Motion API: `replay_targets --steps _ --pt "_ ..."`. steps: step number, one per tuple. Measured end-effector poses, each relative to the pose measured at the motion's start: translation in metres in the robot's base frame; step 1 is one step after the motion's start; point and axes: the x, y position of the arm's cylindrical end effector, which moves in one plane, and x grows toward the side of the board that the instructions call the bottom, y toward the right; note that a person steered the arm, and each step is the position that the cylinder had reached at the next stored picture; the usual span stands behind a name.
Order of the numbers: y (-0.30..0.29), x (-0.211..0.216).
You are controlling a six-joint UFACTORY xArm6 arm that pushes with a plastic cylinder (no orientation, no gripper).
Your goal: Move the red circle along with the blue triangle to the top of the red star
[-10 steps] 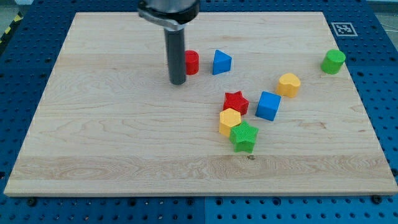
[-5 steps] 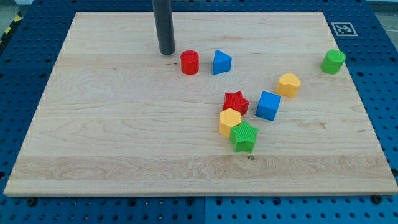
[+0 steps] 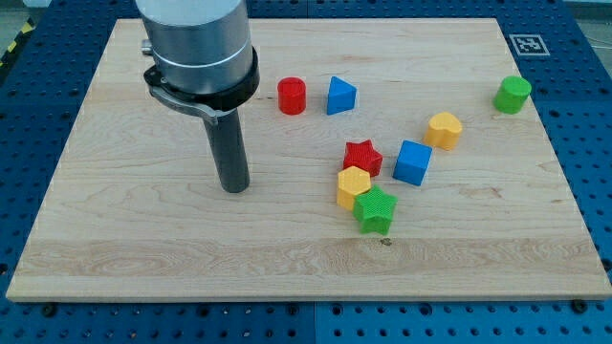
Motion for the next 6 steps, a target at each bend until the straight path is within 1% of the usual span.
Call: replay_targets --steps 1,3,5,6 --pt "-0.002 -0.007" --pt "0.009 -0.100" --pt "0.060 -0.158" --pt "0.091 -0.166"
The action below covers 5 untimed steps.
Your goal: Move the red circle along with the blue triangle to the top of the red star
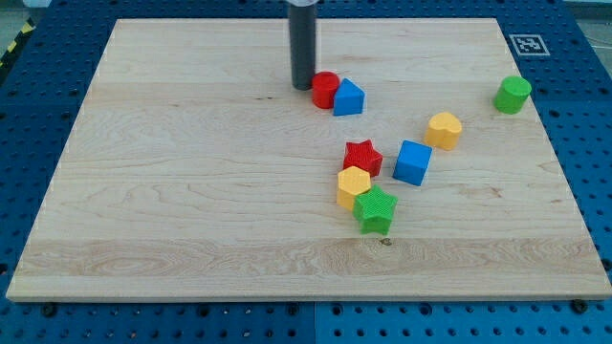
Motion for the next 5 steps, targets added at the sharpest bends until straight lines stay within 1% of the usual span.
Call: replay_targets --steps 2,5 --pt "0.058 0.003" --pt "0.074 0.029"
